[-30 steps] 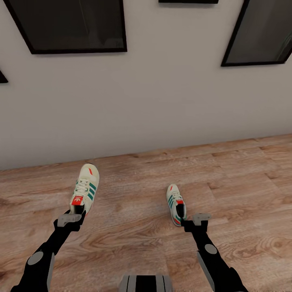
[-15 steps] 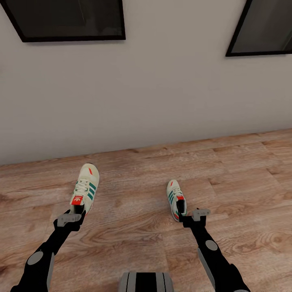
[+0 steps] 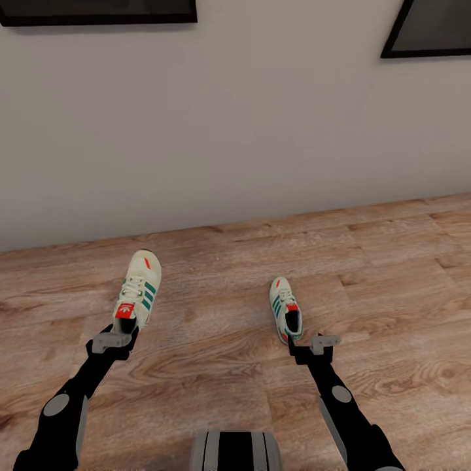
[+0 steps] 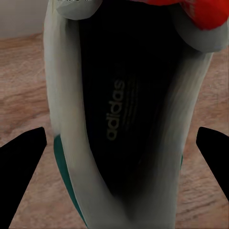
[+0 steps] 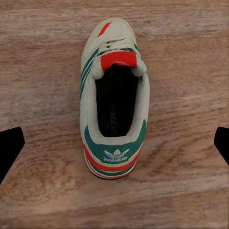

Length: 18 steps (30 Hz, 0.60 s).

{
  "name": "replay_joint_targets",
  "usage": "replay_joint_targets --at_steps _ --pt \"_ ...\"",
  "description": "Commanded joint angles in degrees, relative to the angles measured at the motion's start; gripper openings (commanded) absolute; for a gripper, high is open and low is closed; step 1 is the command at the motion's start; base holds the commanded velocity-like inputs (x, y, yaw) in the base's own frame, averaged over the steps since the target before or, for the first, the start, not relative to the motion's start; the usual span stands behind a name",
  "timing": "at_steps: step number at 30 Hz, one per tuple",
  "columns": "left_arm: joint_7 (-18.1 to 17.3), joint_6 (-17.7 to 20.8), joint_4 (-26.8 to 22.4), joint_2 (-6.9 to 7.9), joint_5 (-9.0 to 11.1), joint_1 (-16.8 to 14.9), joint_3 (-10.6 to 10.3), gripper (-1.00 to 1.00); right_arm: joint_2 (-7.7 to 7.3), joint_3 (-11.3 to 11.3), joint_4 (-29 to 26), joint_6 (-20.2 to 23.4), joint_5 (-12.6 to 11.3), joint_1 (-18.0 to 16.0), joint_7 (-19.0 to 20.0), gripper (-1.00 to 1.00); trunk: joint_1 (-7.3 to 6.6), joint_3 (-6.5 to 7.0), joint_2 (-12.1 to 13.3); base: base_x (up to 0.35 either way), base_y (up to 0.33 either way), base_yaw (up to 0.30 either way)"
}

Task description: Pick up the two gym shoes and the two sandals from the corridor floor and place them onto the hallstand (shoe rack) in the corridor, making sure they are on the rack and not on the floor. Arrange them so the two gym shoes are next to each other and the two sandals are next to each other.

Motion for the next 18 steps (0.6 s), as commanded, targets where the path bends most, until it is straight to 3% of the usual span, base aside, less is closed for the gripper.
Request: replay_joint_targets --at_steps 1,5,9,12,18 --pt "-0.3 -0.3 -0.9 -0.24 -0.7 -0.1 0.0 -1.00 0.05 -0.2 0.0 -0.1 0.6 0.0 0.1 1.00 0.01 -0.36 0.0 0.000 0.000 0.000" --pt "-0.3 2.4 -5.8 -1.35 -0.3 -0.1 -3.2 -1.00 0.07 -0.2 0.0 -0.1 0.6 0.0 0.1 1.00 0.12 -1.61 -0.1 0.000 0.000 0.000" --pt "-0.2 9.3 -11.6 -1.63 -0.2 -0.1 -9.0 -1.00 0.07 -0.2 0.0 -0.1 0.6 0.0 0.1 1.00 0.22 -2.86 -0.1 0.000 0.000 0.000" --pt "-0.1 13.2 -15.4 -1.64 0.1 -0.1 -11.6 -1.00 0.08 -0.2 0.0 -0.1 0.6 0.0 0.1 1.00 0.30 -3.79 -0.2 0.000 0.000 0.000" --pt "-0.1 17.1 -20.2 -1.69 0.9 -0.5 -13.1 -1.00 0.10 -0.1 0.0 -0.1 0.6 0.0 0.1 1.00 0.38 -5.00 -0.2 0.000 0.000 0.000"
